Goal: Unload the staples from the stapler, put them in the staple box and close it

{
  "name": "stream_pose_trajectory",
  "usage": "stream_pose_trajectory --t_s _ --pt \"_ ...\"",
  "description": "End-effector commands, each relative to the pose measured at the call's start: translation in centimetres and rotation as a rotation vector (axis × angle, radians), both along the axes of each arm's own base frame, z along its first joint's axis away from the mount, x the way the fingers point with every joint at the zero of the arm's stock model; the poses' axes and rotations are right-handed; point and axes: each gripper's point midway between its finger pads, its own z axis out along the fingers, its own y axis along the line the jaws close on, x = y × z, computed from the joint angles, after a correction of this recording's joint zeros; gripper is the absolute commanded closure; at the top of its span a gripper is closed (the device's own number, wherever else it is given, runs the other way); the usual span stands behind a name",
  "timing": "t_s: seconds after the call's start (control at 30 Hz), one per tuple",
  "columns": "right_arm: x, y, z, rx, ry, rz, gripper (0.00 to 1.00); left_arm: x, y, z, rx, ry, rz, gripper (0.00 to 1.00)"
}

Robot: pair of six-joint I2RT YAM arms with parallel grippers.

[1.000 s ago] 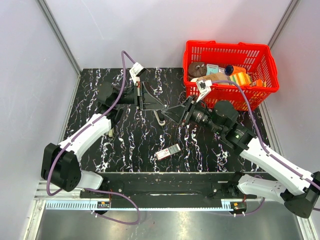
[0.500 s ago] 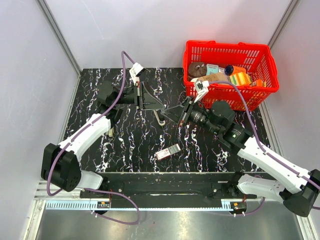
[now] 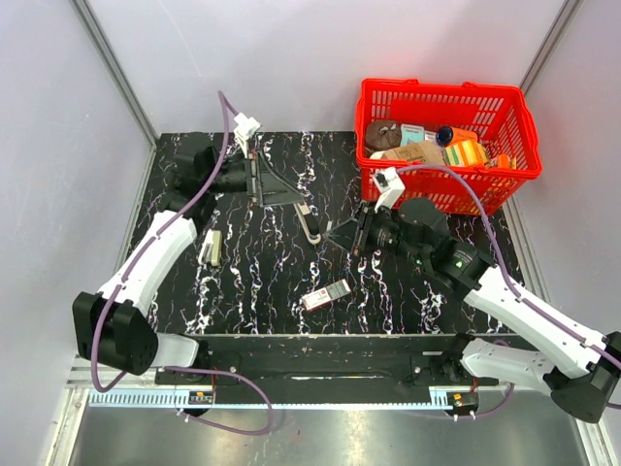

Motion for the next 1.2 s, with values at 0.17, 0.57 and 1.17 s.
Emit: stream_pose_trajectory --t_s 0.17,0.57,1.17 --pt "-1.4 -2.4 -12.5 -0.425 0.279 0.025 0.92 2.9 4.6 -6.9 0.365 -0.142 0.183 0.01" --pt "-2.4 -4.5 -22.5 -0.749 0.456 0.082 0.96 2.0 7.5 -13.4 0.589 -0.160 0.210 0.01" --pt "-1.7 -3.0 -26.9 -0.878 0.483 0.159 0.96 1.7 7.3 -15.5 0.638 -0.103 0.193 0.01"
